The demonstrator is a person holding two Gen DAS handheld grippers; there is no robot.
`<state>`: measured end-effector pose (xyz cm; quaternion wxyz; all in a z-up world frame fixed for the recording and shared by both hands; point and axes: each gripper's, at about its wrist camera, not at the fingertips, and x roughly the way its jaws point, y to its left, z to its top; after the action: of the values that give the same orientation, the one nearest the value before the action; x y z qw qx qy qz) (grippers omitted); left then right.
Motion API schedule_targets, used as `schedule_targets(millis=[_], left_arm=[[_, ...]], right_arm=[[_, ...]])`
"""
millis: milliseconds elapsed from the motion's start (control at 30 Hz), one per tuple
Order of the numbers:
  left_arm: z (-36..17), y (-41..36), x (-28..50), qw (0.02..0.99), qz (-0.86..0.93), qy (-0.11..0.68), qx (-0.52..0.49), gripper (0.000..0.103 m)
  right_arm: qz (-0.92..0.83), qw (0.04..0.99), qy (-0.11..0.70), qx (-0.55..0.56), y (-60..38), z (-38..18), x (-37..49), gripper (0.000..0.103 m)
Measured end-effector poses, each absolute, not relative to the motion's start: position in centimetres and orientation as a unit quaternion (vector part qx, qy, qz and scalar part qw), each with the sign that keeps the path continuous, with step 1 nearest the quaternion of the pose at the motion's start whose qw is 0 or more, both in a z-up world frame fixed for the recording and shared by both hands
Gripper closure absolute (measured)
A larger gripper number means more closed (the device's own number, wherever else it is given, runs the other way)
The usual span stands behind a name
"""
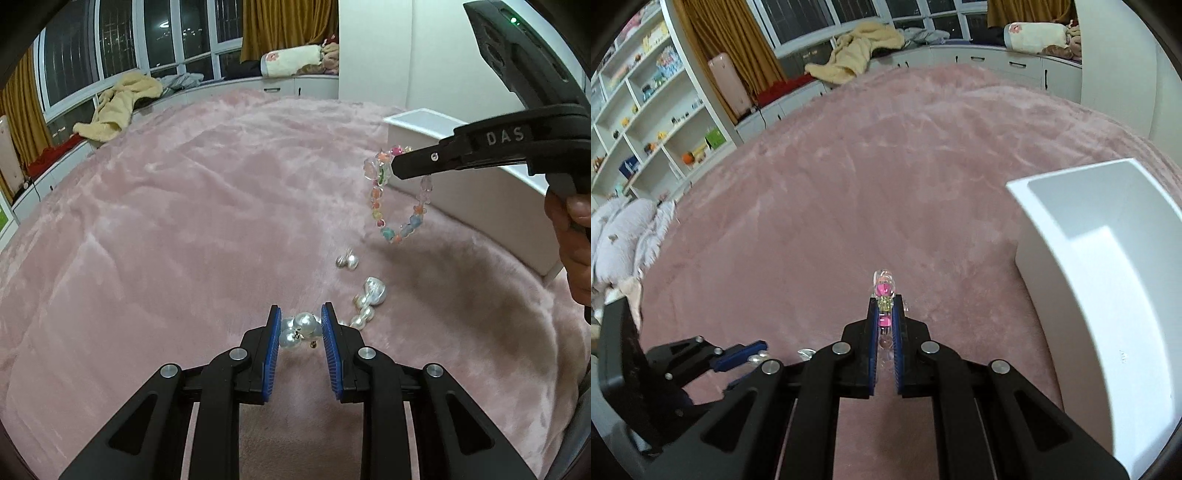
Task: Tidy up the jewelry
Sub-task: 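Lower both held items into white box and open both tools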
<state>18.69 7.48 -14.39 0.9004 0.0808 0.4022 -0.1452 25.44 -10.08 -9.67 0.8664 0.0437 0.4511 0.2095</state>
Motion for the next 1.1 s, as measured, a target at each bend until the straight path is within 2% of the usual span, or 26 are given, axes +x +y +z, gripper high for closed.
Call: schedule_targets(millis=[500,1100], left_arm=[[-8.0,4.9,19.1,0.914,-0.175,0.356,0.085,0.076],[-3.5,-4.9,21.6,0.912,-0.244,0.313,0.105,0.076]], right_arm=[[0.202,0.886,0.412,0.074,-13.7,-2.9,23.3,0.095],[0.116,0.912,0.383,0.089,-24.2,1.5,21.4,0.095]])
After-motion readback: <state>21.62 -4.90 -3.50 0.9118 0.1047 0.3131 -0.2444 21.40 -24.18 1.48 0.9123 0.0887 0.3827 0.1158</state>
